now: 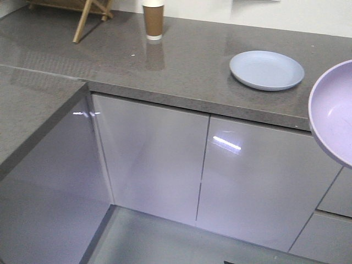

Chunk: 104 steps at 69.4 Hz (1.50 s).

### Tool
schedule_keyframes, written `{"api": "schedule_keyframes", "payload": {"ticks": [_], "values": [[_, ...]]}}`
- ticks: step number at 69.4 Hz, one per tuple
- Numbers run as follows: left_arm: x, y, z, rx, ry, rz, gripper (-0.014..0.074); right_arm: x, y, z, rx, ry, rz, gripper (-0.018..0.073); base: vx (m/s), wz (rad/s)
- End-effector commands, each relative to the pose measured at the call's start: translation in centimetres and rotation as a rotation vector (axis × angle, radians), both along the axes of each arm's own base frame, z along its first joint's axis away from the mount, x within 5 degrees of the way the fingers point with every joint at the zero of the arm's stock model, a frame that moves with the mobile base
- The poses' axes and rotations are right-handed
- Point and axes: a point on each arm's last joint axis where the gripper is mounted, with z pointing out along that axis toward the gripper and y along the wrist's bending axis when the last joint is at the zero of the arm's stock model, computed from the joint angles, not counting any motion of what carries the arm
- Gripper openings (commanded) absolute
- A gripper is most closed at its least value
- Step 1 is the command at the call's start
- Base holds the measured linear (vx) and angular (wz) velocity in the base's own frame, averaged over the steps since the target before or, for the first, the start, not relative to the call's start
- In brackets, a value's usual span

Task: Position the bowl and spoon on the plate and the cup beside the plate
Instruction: 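Turn the base toward the counter with the pale blue plate, then drive the base up to the plate, holding spoon and bowl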

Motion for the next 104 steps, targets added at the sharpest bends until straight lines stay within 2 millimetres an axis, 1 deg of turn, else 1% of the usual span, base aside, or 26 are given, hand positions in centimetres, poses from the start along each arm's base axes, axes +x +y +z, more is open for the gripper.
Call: {"api": "schedule_keyframes", "payload": {"ticks": [1, 49, 104], "values": [[-0.65, 0.02, 1.66, -0.020, -0.104, -0.009, -0.0006, -0.09, -0.09, 1.29, -0.010, -0.092, -0.001, -0.0003, 0.08, -0.30], [-0.65, 0.02, 1.66, -0.020, -0.104, -0.009, -0.0006, -0.09, -0.09, 1.29, -0.010, -0.092, -0.001, -0.0003, 0.12, -0.23], [-0.65, 0.02, 1.66, -0.020, -0.104, -0.009, -0.0006, -0.09, -0.09, 1.29, -0.010, -0.092, -0.001, -0.0003, 0.19, -0.07]]}}
